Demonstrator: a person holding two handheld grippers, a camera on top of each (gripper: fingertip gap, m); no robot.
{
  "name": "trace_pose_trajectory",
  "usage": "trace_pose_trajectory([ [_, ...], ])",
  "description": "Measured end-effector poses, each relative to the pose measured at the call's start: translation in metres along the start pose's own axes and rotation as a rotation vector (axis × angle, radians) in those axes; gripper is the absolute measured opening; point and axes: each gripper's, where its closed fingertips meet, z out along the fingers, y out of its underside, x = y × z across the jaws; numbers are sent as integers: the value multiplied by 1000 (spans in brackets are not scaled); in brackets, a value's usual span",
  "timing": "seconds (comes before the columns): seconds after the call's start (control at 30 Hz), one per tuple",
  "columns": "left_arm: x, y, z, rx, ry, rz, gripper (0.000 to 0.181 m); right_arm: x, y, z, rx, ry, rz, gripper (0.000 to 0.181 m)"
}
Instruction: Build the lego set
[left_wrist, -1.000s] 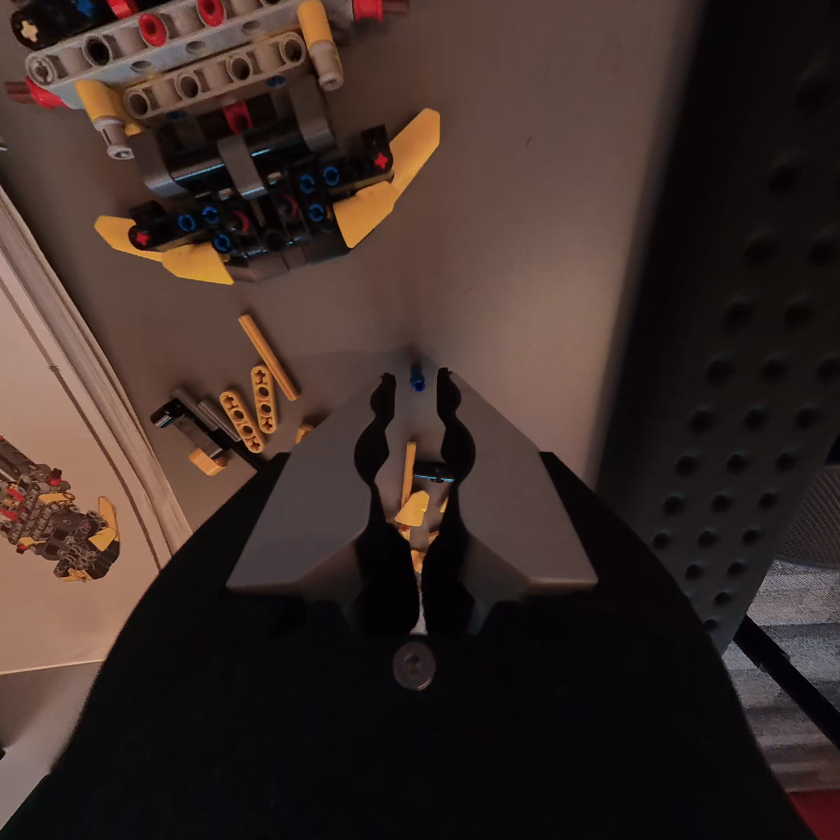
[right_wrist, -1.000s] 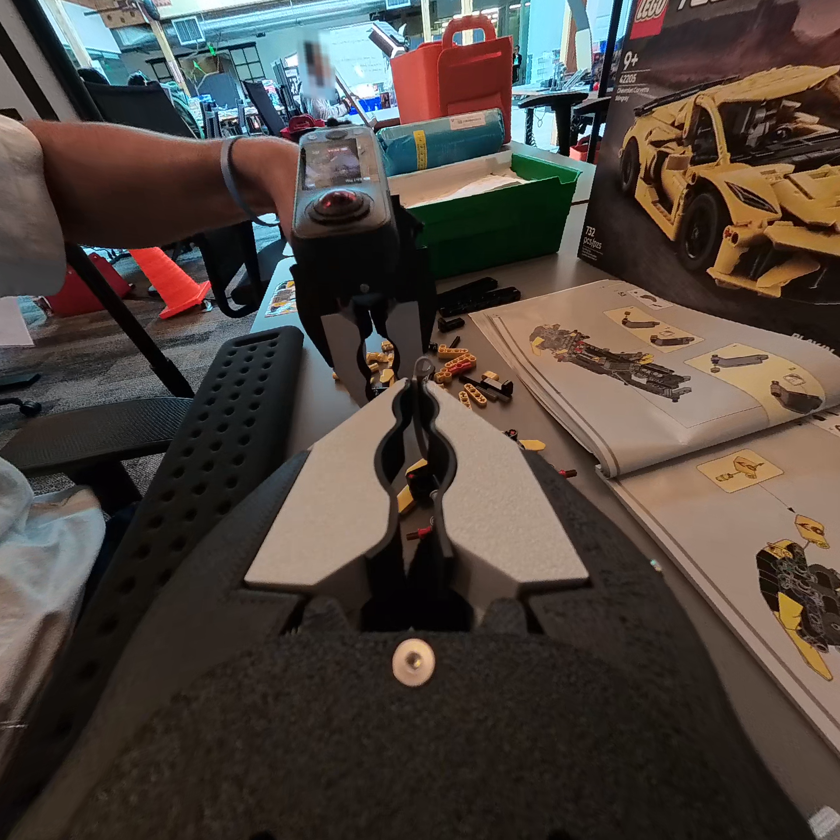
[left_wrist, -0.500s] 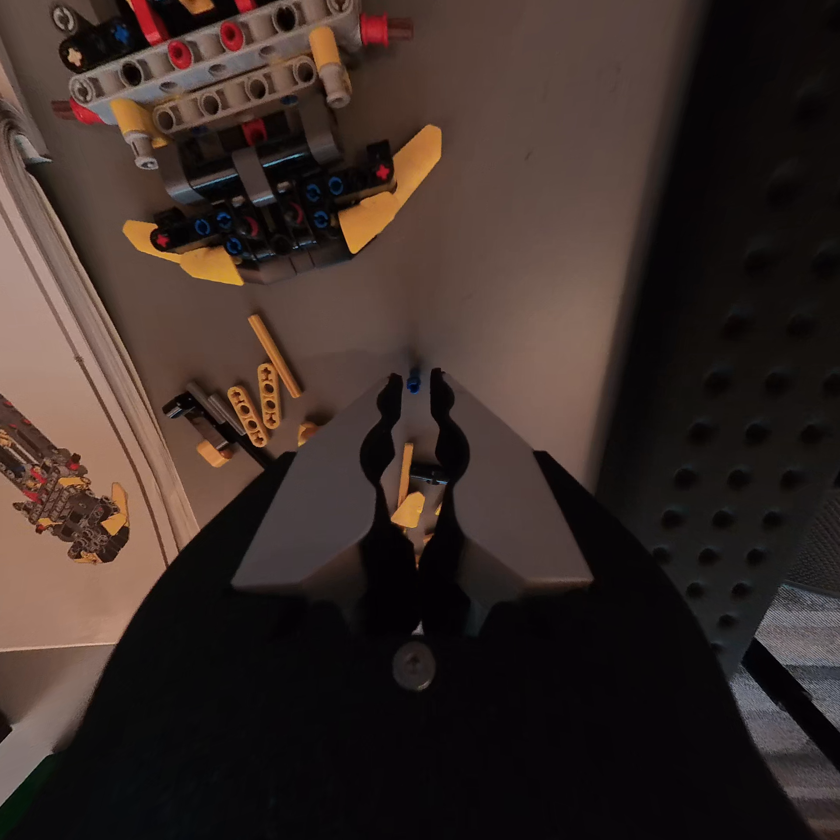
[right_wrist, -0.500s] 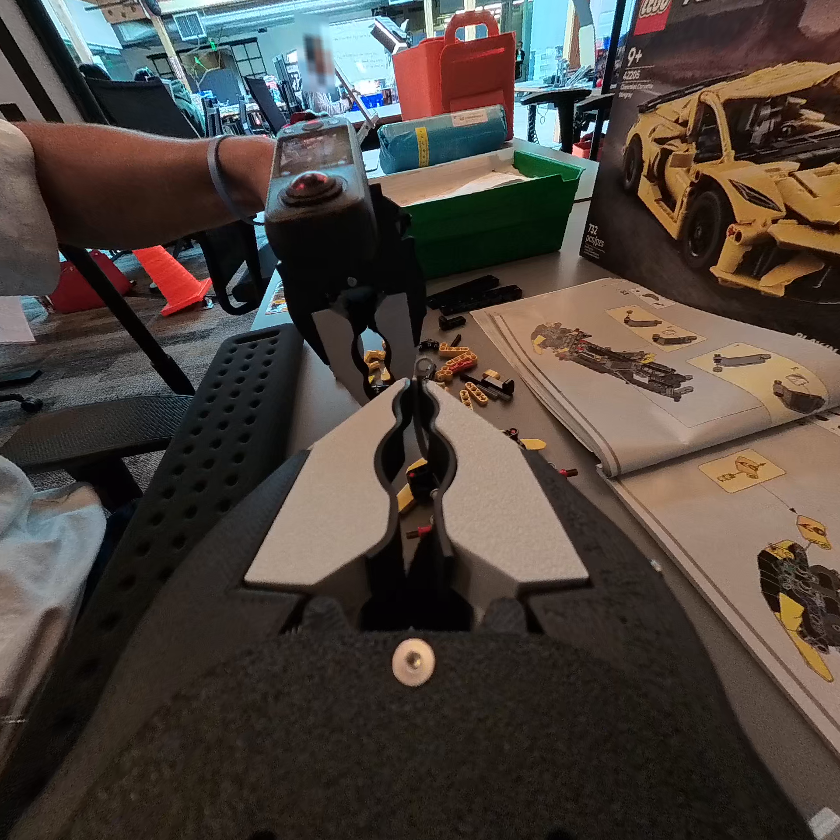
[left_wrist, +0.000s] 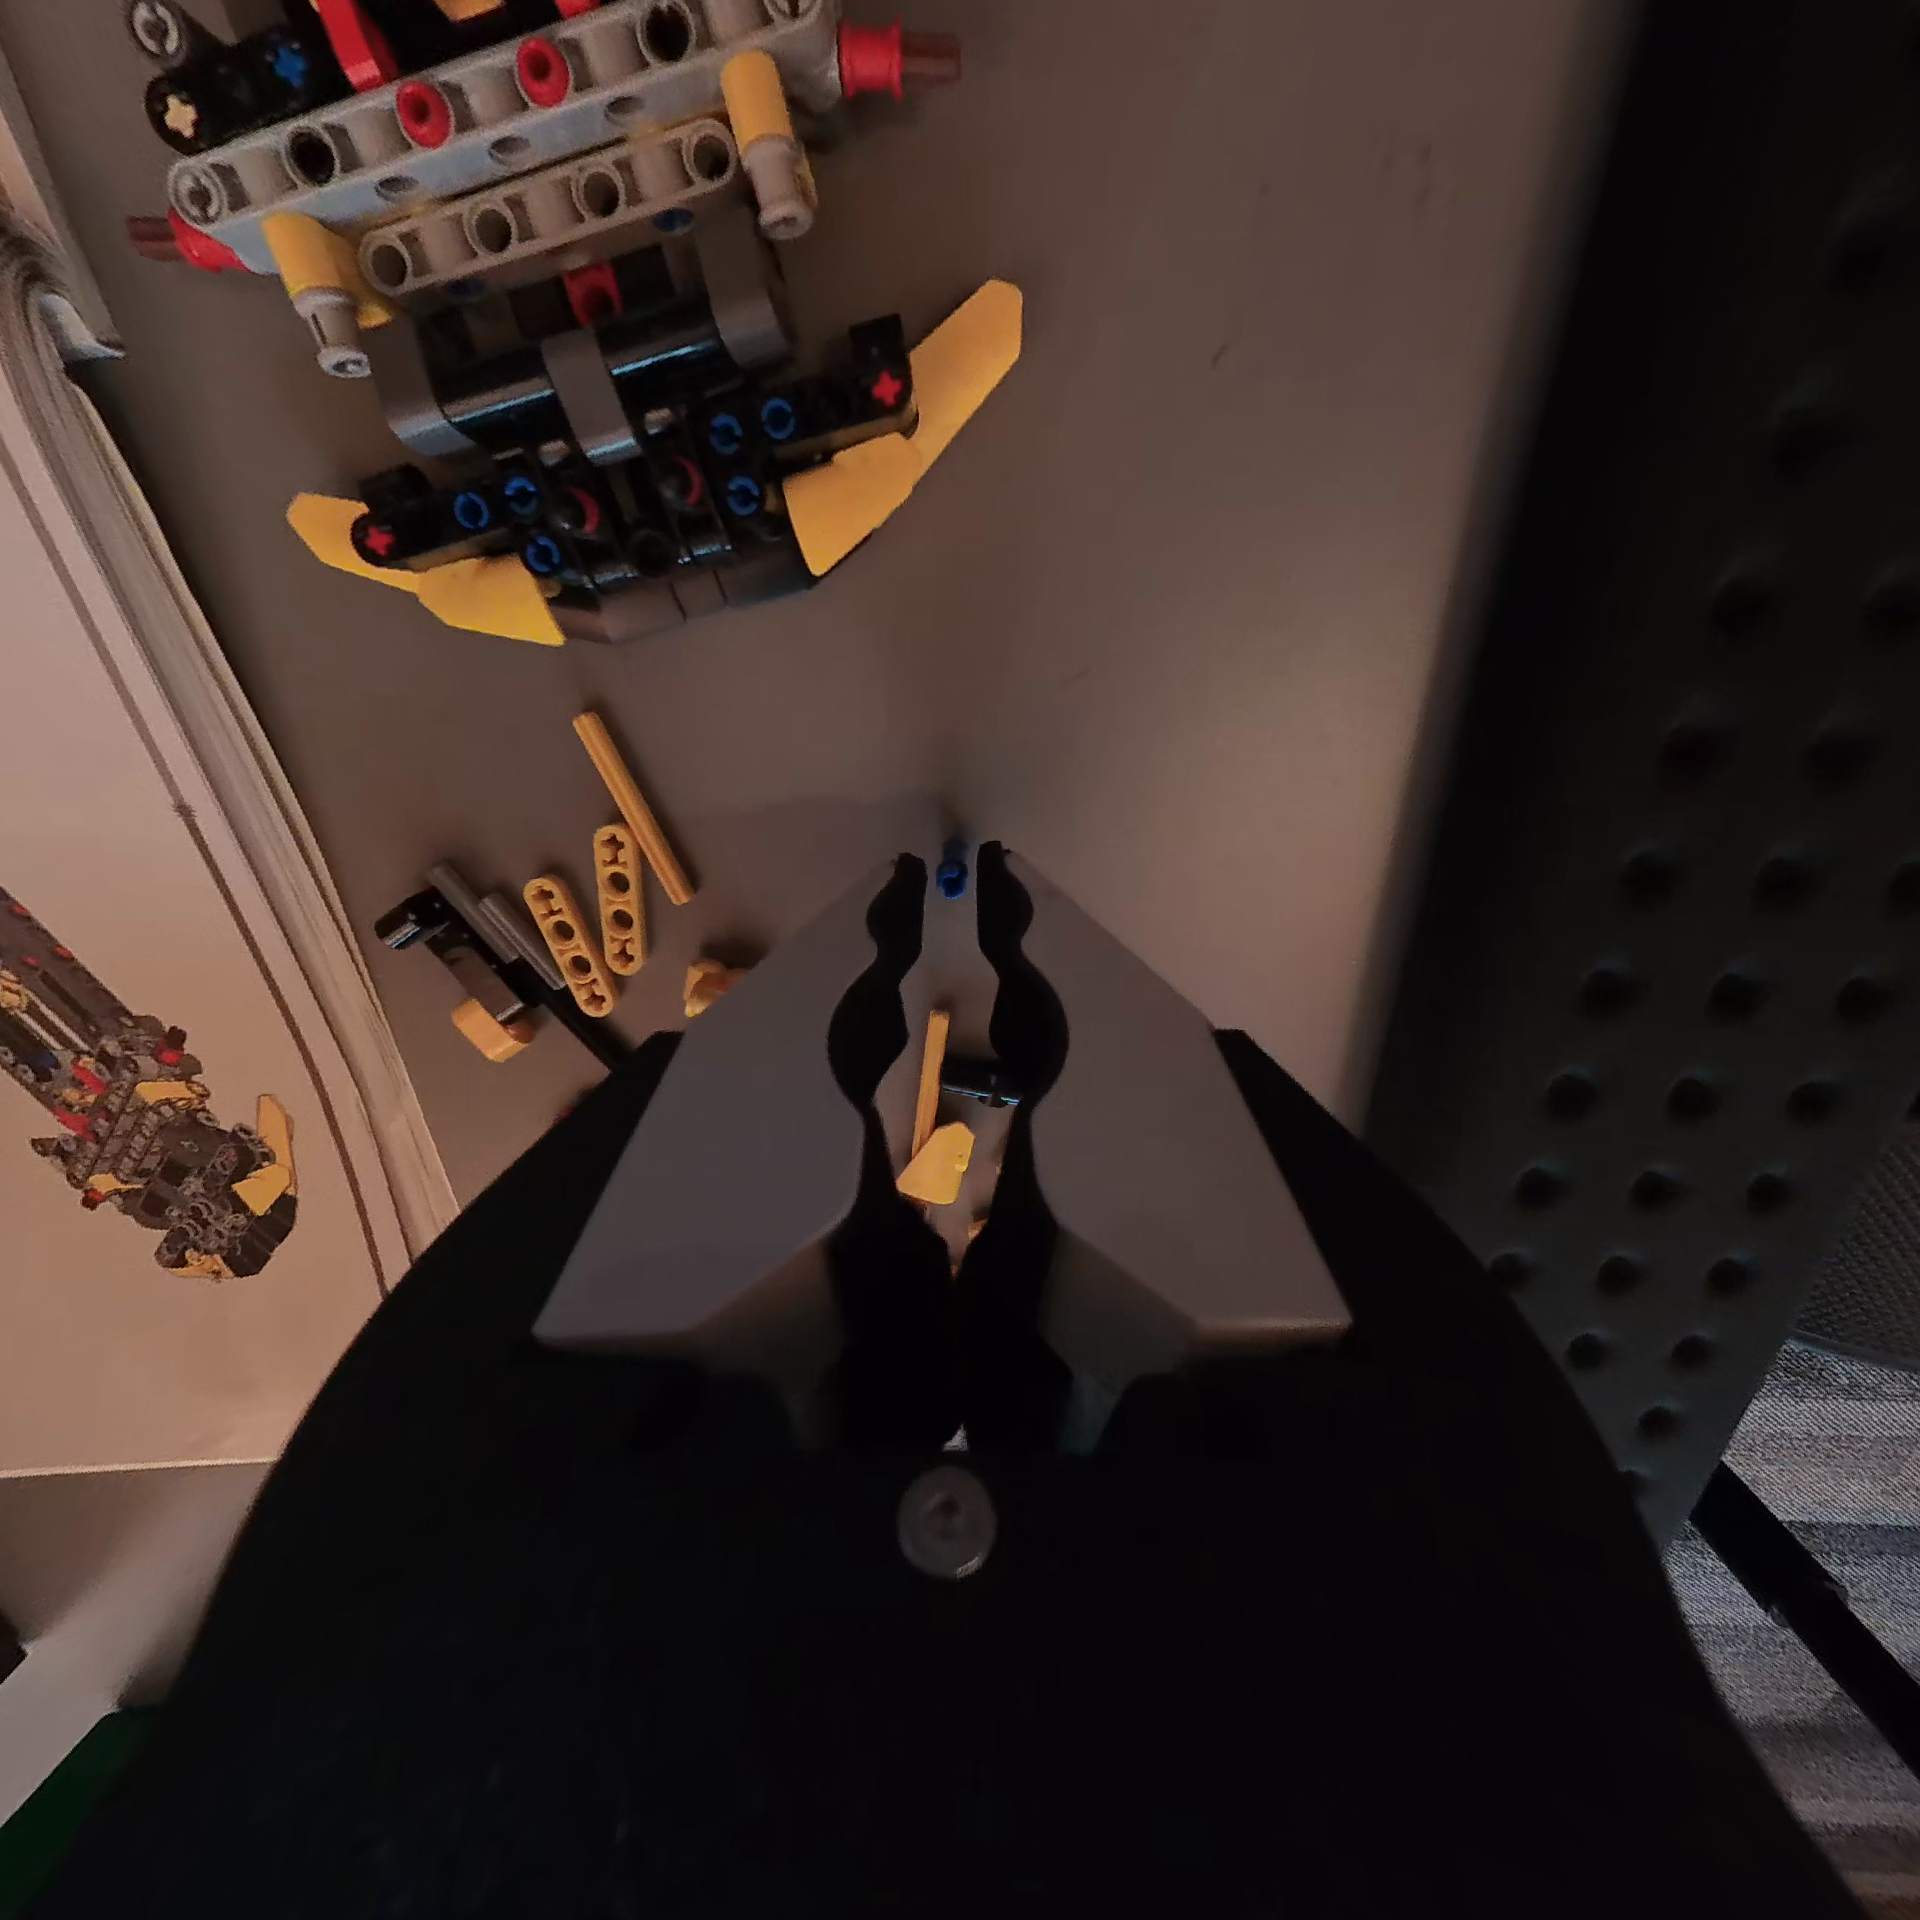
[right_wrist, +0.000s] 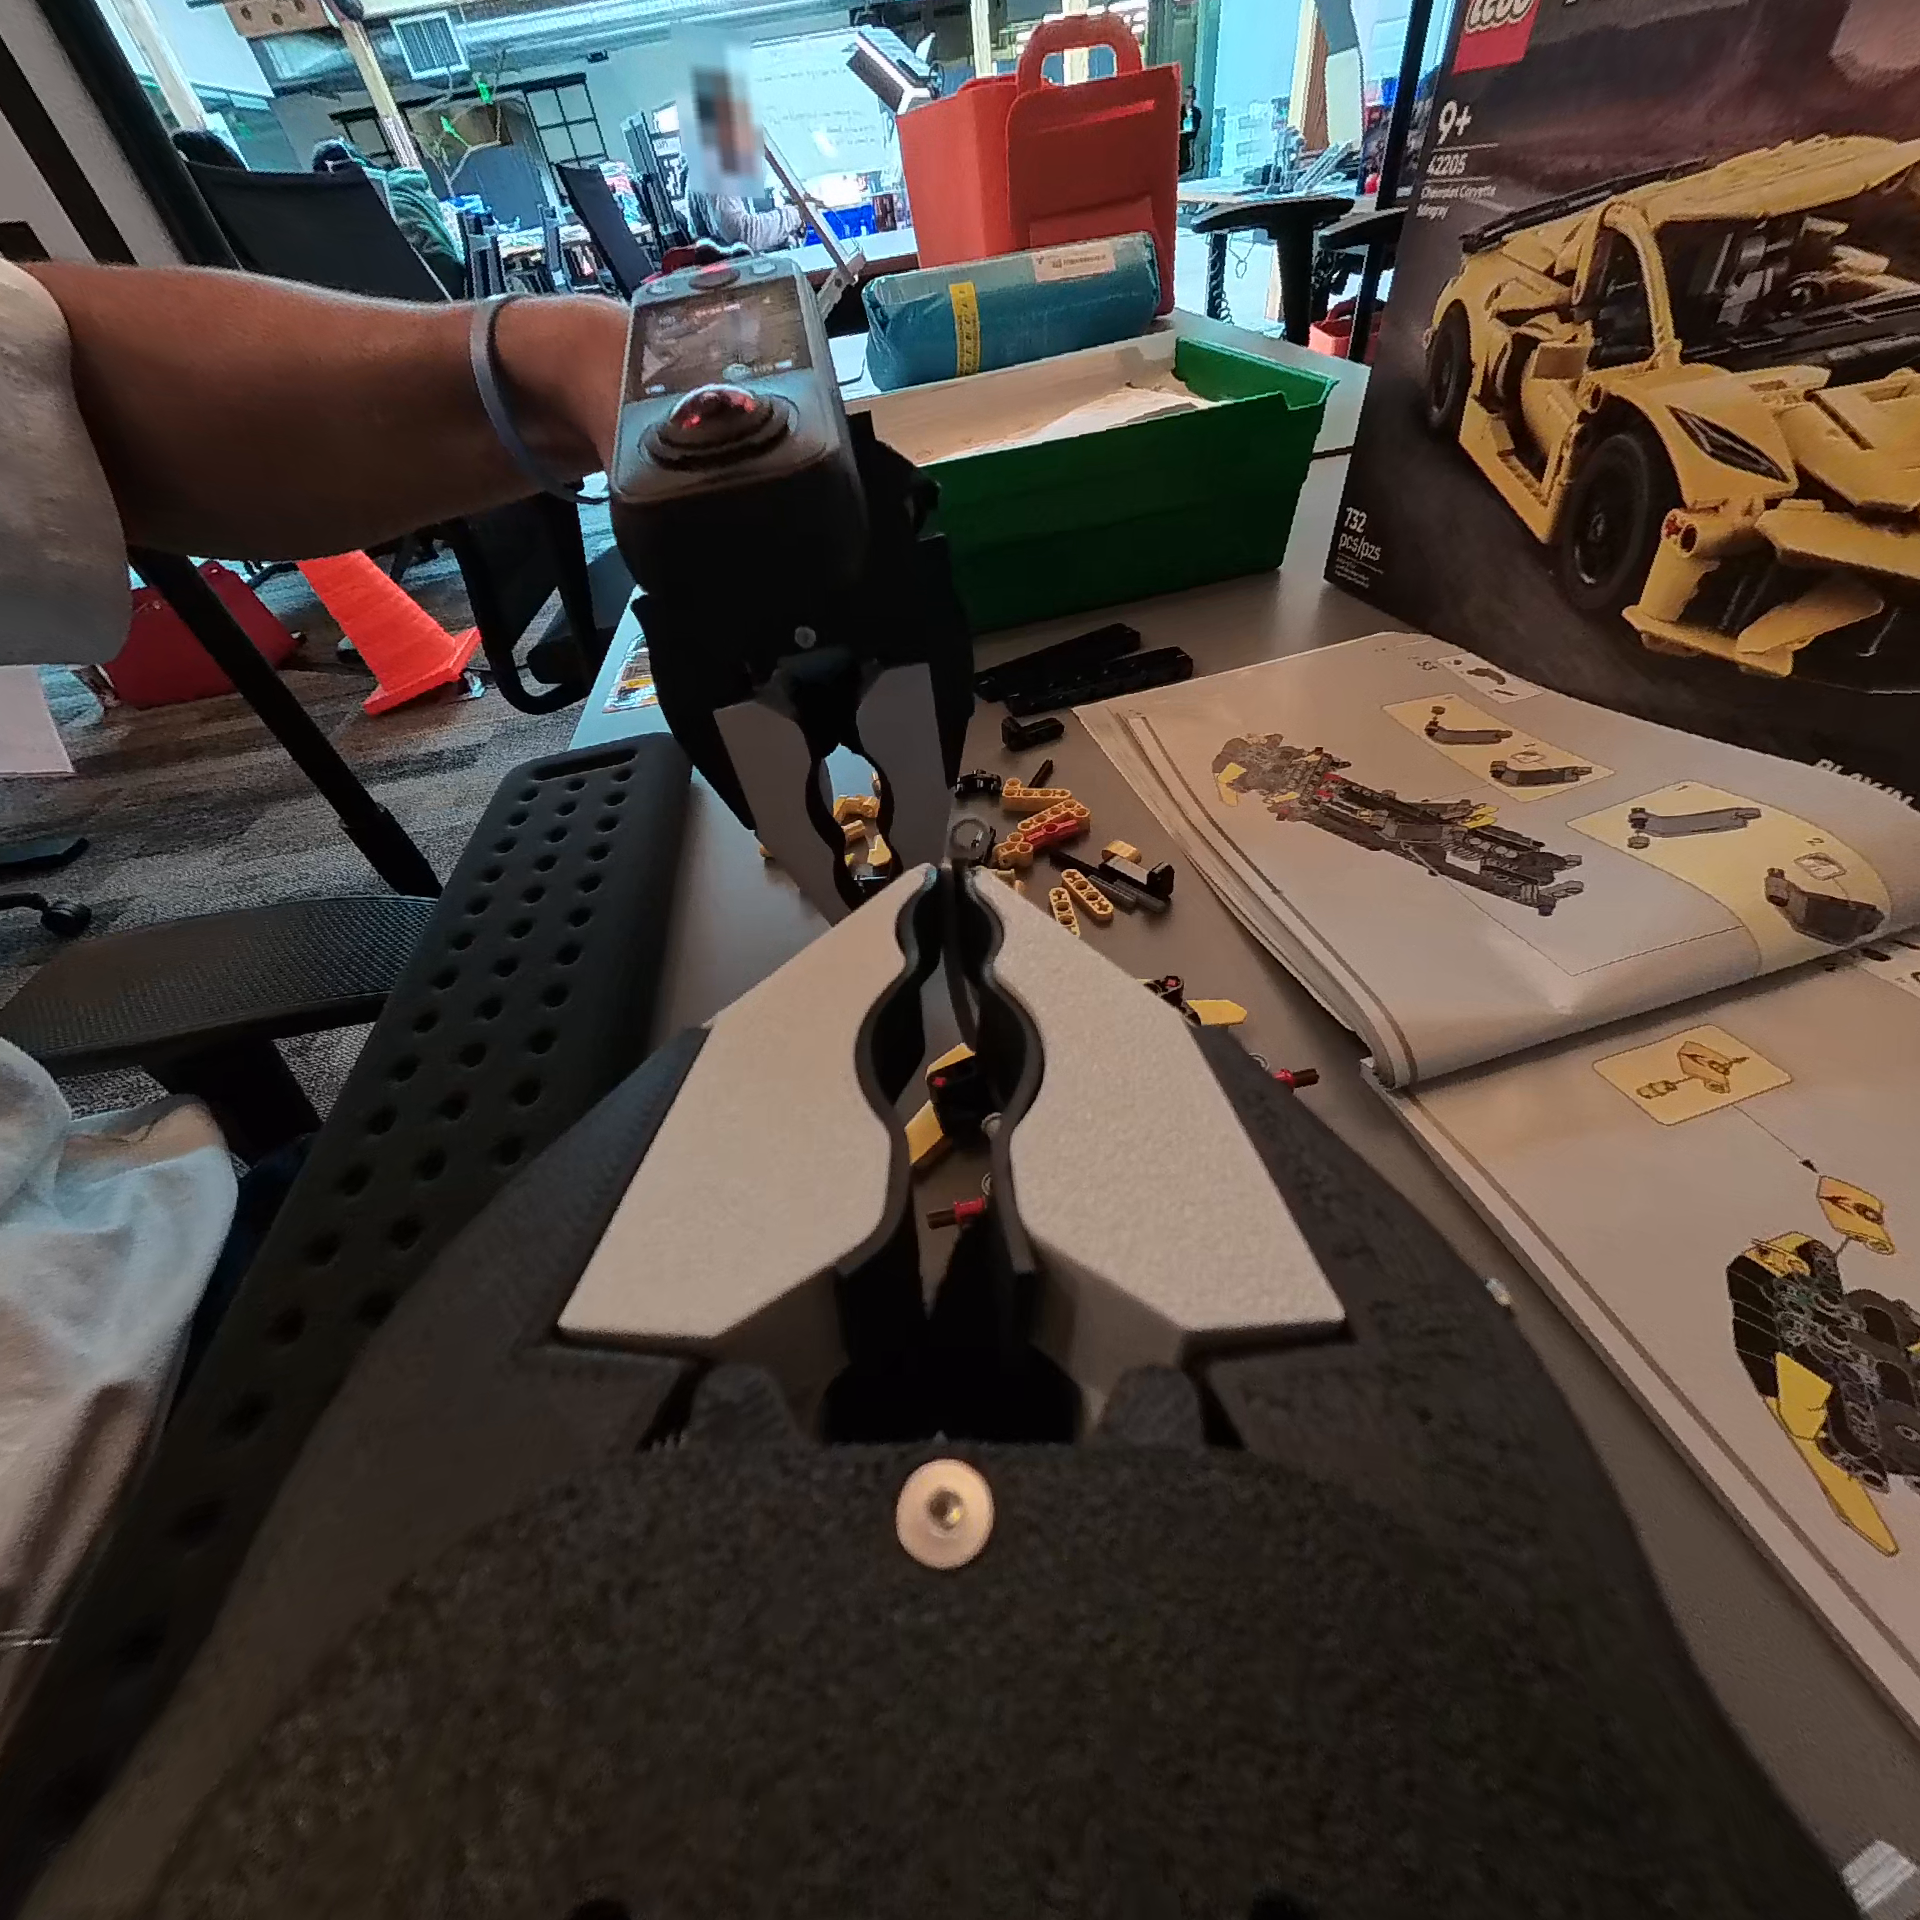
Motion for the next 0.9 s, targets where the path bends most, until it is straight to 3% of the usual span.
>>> trace_pose_trajectory([
  [0.73, -3, 1, 1, 15, -26, 12, 4, 1, 1, 0, -3, 3, -2, 1],
  [0.83, -9, -10, -6, 100, -51, -13, 3, 2, 0, -1, 3, 7, -3, 0],
  [0.9, -19, -32, -25, 266, -80, -75, 3, 4, -2, -3, 11, 16, -3, 0],
])
